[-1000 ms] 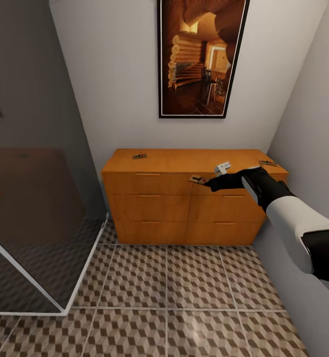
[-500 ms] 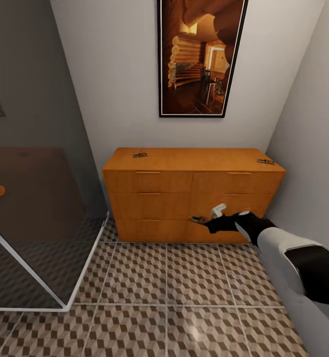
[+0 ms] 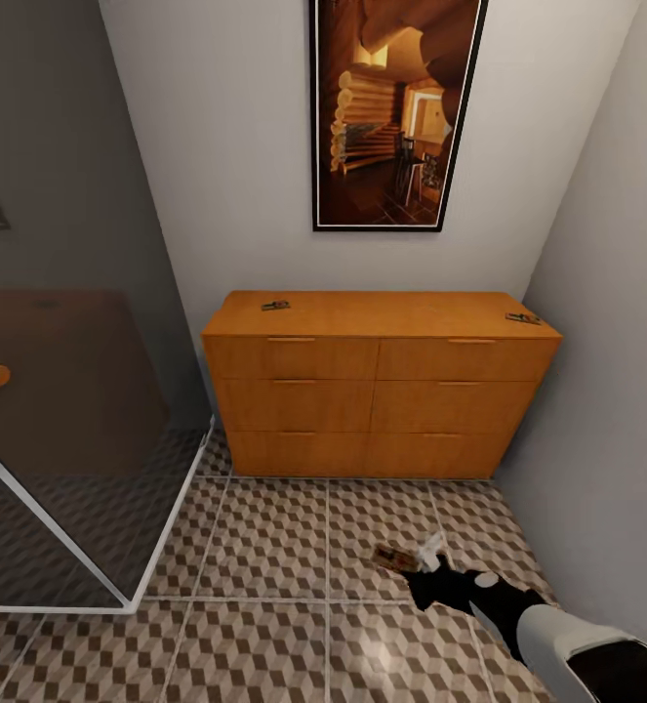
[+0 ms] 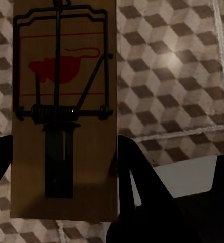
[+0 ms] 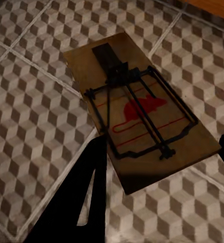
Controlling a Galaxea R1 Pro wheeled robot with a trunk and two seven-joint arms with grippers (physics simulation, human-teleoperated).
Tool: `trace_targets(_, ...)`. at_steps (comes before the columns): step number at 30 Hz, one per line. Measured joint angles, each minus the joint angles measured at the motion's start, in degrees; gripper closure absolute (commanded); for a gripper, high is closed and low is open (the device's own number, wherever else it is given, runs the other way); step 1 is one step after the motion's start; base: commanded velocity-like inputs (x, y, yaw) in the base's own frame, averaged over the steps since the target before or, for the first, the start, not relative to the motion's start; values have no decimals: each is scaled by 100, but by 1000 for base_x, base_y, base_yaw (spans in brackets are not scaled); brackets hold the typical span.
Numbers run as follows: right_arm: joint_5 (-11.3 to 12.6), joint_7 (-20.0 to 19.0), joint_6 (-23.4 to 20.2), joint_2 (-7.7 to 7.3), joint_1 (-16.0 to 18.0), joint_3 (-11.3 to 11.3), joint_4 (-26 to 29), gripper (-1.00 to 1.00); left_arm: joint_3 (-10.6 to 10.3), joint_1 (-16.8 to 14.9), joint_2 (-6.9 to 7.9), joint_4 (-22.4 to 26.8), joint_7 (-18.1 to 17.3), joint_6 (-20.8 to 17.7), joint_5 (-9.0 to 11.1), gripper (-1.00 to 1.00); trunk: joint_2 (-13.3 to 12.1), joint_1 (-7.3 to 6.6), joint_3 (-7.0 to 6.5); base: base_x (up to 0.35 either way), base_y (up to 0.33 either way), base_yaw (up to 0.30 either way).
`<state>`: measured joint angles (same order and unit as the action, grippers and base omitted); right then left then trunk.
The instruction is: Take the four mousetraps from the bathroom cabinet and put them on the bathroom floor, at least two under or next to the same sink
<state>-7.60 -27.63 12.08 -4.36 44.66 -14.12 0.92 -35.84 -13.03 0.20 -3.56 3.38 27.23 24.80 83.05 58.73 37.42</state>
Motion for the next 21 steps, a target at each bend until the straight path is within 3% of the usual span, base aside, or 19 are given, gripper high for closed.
trace_targets(3, 7, 513, 400, 190, -474, 4, -2, 100, 7, -2, -68, 223, -7, -83, 3, 100, 0, 0, 0, 0, 0, 0)
trace_targets(6, 16, 954, 732, 360, -777, 8, -4, 100, 5, -4, -70, 718, -4, -423, -6, 100, 0, 0, 0, 0, 0, 0)
trace_targets(11, 44, 1701, 1099, 612, -1190, 15, 2, 100, 18, -4, 128, 2261, 354, -1829, -28, 100, 0, 0, -1, 0, 0, 0)
trace_targets(12, 80, 2083, 1289, 715, -1299, 0, 1, 100, 17, -4, 180, 2879, 676, -2290, -50, 100, 0, 0, -1, 0, 0, 0)
trace_targets(13, 121, 2323, 1402, 779, -1347, 9, 2, 100, 22, -3, 194, 3164, 858, -2436, -55, 100, 0, 0, -1, 0, 0, 0)
trace_targets(18, 264, 3497, 1994, 1077, -1479, 72, 3, 100, 99, -7, 214, 4039, 1620, -2652, -54, 100, 0, 0, -1, 0, 0, 0)
trace_targets(21, 283, 4070, 2276, 1154, -1515, 79, 6, 100, 353, -8, 215, 4422, 1762, -2682, -59, 100, 0, 0, -1, 0, 0, 0)
